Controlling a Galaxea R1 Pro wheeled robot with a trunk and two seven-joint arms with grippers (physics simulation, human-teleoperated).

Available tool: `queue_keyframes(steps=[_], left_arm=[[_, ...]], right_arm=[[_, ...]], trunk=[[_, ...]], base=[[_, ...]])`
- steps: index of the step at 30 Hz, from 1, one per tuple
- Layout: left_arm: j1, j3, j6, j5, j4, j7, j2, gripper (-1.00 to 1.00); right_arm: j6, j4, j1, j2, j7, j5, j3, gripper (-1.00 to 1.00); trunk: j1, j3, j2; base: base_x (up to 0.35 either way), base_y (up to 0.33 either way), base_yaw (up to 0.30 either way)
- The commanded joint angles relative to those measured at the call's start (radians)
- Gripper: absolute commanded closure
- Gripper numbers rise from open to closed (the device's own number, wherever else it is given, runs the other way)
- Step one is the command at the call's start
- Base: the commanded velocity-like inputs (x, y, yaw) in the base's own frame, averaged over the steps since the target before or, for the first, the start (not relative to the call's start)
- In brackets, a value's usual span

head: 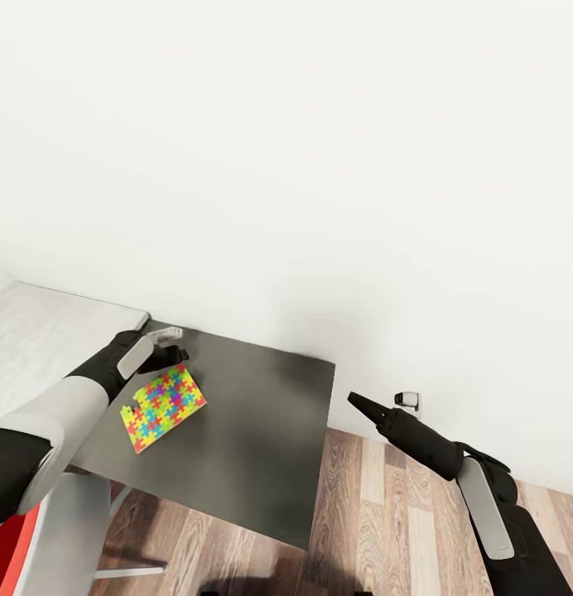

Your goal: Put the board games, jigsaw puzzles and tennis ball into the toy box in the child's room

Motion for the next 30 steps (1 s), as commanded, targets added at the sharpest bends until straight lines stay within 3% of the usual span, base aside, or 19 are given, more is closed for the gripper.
queue_keyframes(steps=[1, 13, 22, 30], left_arm=[[-0.001, -0.008, 0.003, 0.010, -0.002, 0.008, 0.001, -1.00], [-0.001, -0.009, 0.030, 0.009, -0.002, 0.016, 0.002, -1.00], [-0.001, -0.007, 0.038, 0.008, -0.002, 0.090, 0.001, -1.00], [-0.001, -0.007, 0.070, 0.007, -0.002, 0.104, 0.002, -1.00]], right_arm=[[0.005, 0.000, -0.001, 0.000, 0.001, -0.003, -0.001, -1.00], [0.005, 0.000, -0.001, 0.000, 0.001, -0.003, -0.001, -1.00], [0.005, 0.000, 0.000, 0.000, 0.001, -0.002, -0.001, -1.00], [0.005, 0.000, 0.000, 0.000, 0.001, -0.001, -0.001, -1.00]], trunk=[[0.001, -0.001, -0.002], [0.001, -0.001, -0.002], [0.001, -0.001, -0.002], [0.001, -0.001, -0.002]], base=[[0.000, 0.000, -0.003], [0.000, 0.000, 0.000], [0.000, 0.000, 0.000], [0.000, 0.000, 0.000]])
